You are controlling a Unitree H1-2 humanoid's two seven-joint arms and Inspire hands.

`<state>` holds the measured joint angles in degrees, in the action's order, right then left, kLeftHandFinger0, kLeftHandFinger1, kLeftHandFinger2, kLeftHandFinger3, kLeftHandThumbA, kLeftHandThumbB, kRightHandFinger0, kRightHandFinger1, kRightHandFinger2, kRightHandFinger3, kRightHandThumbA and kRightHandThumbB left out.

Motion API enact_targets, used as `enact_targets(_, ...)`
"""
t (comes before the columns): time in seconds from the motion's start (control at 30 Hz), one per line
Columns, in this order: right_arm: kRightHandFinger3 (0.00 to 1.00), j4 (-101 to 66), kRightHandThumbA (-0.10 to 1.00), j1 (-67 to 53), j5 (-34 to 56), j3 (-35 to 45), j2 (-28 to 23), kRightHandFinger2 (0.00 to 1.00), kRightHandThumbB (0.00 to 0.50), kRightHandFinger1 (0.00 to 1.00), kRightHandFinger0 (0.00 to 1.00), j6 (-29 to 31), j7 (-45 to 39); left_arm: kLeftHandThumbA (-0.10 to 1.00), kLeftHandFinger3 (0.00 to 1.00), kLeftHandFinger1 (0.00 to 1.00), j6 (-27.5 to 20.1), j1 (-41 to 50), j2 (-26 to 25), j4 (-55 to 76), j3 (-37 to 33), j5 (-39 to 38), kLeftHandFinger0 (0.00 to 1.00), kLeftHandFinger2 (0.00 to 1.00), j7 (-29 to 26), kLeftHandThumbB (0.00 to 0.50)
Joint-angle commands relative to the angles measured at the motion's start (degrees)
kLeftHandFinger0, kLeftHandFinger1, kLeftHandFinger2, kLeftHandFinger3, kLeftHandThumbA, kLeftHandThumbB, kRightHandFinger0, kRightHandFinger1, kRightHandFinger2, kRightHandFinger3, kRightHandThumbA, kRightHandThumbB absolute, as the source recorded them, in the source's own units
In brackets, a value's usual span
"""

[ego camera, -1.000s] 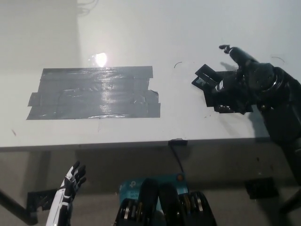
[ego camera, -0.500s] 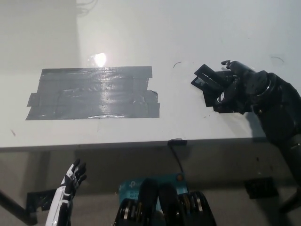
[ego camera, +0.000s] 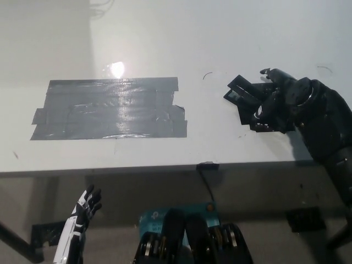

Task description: A stapler is kept on the black spot marked on the desk infront of the robot. The robot picks up the stapler using its right hand and passes it to a person

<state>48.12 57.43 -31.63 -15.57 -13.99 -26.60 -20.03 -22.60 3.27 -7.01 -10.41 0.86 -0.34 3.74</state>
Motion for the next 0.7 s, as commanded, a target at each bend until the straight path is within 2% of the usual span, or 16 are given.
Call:
enact_targets(0.0,1.00,-0.52,1.00,4.21,0.54,-0.84,0.65,1.00,0.356,1.00,1.00,0.92,2.13,1.00,1.00,1.00,-0.07,-0.33,-0.82,1.16,0.24,-0.35,1.00,1.00,0.42,0.468)
enact_targets(0.17,1.00,-0.71,1.00,4.30,0.68,-1.28,1.12,1.00,0.370,1.00,1.00,-0.04,1.61,1.00,1.00,1.00,0.39,-0.41,-0.93,1.55,0.25,-0.03,1.00,1.00,0.41,0.465)
enact_targets(0.27,1.00,-2.75,1.00,3.79,0.66,-1.56,1.17,1.00,0.362,1.00,1.00,-0.23,1.24,1.00,1.00,1.00,0.71,-0.42,-0.96,1.72,0.30,-0.11,1.00,1.00,0.43,0.455)
enact_targets(0.67,1.00,-4.40,1.00,2.79,1.27,-2.20,2.10,1.00,0.349,1.00,1.00,0.74,0.98,1.00,0.99,1.00,1.61,-0.75,-1.04,2.07,0.04,0.33,1.00,1.00,0.51,0.465)
